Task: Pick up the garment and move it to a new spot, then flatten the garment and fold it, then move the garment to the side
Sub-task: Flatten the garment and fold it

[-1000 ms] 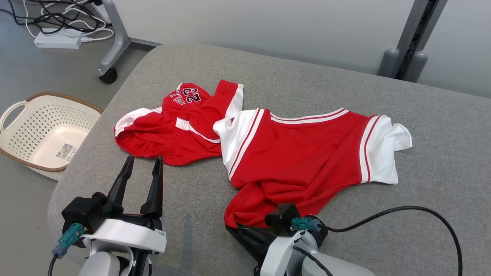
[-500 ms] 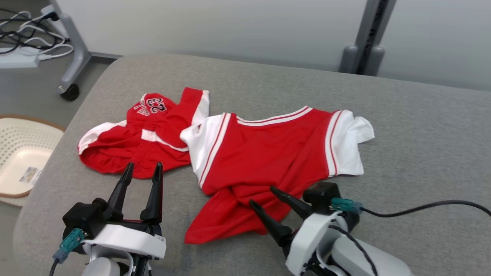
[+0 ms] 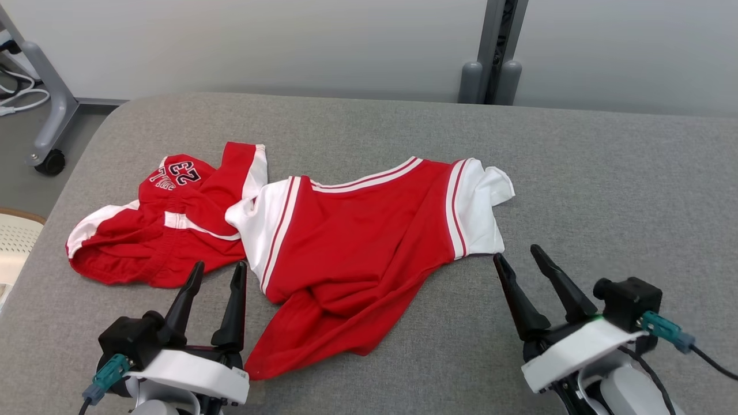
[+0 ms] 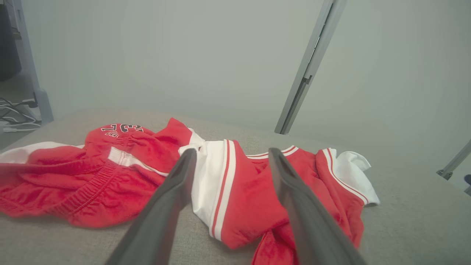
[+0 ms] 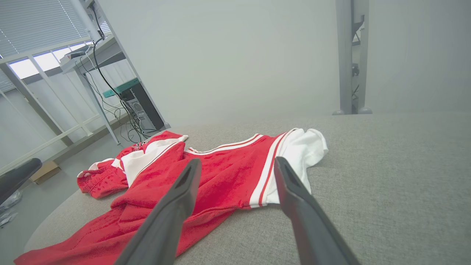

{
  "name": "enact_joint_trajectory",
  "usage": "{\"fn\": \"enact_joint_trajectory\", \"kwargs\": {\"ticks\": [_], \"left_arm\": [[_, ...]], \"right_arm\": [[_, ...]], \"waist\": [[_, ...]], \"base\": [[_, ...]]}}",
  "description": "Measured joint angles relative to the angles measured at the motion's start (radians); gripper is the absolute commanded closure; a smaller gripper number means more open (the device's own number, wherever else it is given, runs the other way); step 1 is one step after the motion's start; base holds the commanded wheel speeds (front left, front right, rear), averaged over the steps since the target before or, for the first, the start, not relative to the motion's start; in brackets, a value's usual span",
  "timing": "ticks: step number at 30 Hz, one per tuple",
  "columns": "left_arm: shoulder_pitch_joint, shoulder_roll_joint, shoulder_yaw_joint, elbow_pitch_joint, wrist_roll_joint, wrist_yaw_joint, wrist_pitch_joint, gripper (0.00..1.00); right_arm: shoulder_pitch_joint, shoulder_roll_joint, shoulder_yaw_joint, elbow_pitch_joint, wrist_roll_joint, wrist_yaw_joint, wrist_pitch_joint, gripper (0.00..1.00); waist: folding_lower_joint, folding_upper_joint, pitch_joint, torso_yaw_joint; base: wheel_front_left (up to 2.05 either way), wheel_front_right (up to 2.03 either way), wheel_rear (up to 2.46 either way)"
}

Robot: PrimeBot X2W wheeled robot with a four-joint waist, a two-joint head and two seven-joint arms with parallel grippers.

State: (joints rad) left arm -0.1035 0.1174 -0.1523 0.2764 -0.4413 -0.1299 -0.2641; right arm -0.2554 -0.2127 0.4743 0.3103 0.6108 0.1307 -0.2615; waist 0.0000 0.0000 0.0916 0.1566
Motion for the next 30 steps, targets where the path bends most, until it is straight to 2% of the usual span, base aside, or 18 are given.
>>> {"fn": "enact_joint_trajectory", "kwargs": {"ticks": [7, 12, 20, 24, 30], "left_arm": [[0.004, 0.005, -0.014, 0.004, -0.01, 0.0, 0.0, 0.0], [0.007, 0.009, -0.038, 0.026, -0.037, 0.0, 0.046, 0.0], [0.014, 0.013, -0.058, 0.023, -0.056, 0.0, 0.058, 0.0], [0.01, 0.014, -0.062, 0.011, -0.059, 0.0, 0.052, 0.0], [-0.016, 0.017, -0.076, -0.013, -0.062, 0.0, 0.038, 0.0]], "right_arm": [[0.083, 0.059, -0.105, -0.069, -0.087, 0.0, 0.0, 0.0], [0.103, 0.074, -0.143, -0.081, -0.13, 0.0, 0.0, 0.0], [0.107, 0.081, -0.183, -0.087, -0.147, 0.0, 0.0, 0.0], [0.074, 0.074, -0.181, -0.025, -0.139, 0.0, 0.002, 0.0], [-0.086, 0.026, -0.183, 0.127, -0.089, 0.0, 0.023, 0.0]], "waist": [[0.0001, 0.0, 0.002, 0.0], [0.0, 0.0, -0.006, 0.0], [0.0, 0.0, -0.004, 0.008], [0.0001, 0.0, 0.006, 0.016], [0.0, 0.0, 0.034, 0.042]], "base": [[0.0, 0.0, 0.0], [0.0, 0.0, 0.0], [0.0, 0.0, 0.0], [0.0, 0.0, 0.0], [0.0, 0.0, 0.0]]}}
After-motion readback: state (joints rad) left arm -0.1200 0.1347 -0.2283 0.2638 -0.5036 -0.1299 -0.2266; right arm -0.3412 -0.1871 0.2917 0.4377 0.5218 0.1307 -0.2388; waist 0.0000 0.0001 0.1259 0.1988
